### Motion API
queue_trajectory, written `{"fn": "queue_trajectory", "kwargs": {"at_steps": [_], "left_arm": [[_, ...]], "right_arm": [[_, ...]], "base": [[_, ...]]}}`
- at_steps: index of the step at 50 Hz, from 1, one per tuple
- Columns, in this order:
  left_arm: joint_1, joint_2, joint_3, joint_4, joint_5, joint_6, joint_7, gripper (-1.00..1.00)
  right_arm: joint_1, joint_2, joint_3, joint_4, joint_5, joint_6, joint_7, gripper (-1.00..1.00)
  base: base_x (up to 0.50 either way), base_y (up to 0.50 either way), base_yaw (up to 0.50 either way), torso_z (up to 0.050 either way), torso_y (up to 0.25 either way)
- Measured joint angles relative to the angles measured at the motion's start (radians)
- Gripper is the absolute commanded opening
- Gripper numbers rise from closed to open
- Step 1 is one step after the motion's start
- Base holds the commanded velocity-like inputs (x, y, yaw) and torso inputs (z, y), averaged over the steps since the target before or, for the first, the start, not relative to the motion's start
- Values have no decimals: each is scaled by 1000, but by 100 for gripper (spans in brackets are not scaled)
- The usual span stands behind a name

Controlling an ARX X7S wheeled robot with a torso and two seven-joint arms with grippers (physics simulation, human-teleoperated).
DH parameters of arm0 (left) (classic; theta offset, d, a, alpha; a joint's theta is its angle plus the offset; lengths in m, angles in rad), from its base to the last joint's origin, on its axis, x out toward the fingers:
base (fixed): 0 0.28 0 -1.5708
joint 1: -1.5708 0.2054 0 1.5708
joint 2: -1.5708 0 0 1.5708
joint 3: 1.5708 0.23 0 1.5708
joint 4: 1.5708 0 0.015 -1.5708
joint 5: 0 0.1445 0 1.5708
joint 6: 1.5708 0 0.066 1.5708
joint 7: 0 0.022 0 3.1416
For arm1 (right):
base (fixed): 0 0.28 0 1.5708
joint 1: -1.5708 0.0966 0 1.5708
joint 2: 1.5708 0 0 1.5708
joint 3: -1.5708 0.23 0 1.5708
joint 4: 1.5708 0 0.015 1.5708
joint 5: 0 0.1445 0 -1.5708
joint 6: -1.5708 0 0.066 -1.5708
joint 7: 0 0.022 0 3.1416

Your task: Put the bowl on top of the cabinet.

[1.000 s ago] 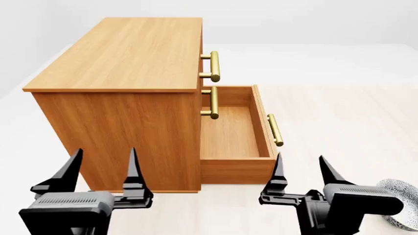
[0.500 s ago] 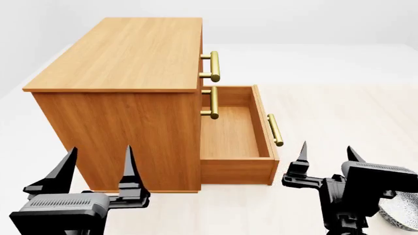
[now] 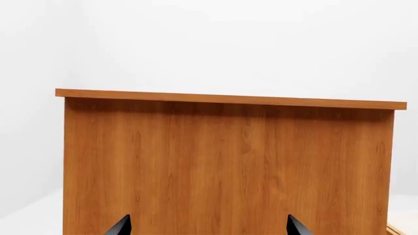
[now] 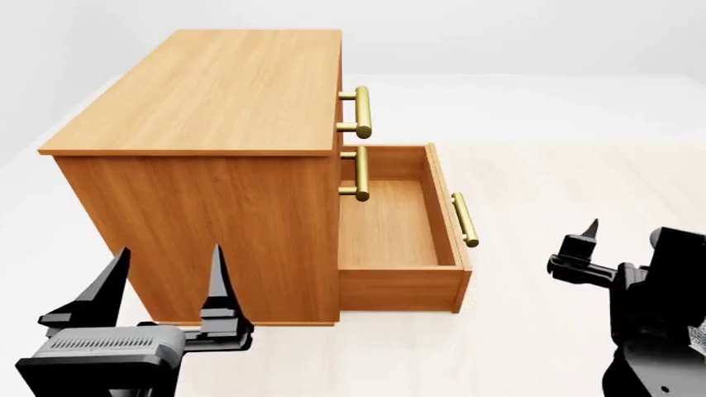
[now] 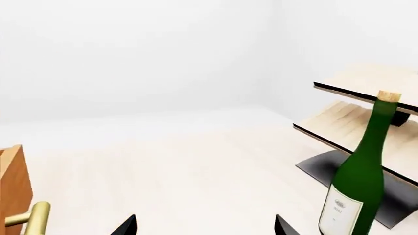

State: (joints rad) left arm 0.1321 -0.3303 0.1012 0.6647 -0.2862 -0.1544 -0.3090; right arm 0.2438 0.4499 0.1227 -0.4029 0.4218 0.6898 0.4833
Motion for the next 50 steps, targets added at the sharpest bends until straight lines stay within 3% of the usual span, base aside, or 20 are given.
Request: {"fn": "queue_trajectory", "kwargs": {"at_steps": [50], "left_arm": [[0,-15,16,-2,-7,9,-14,100]], "right_arm": [[234,35,74,189,90,443,135,100]], "base": [[0,0,0,0,0]]}}
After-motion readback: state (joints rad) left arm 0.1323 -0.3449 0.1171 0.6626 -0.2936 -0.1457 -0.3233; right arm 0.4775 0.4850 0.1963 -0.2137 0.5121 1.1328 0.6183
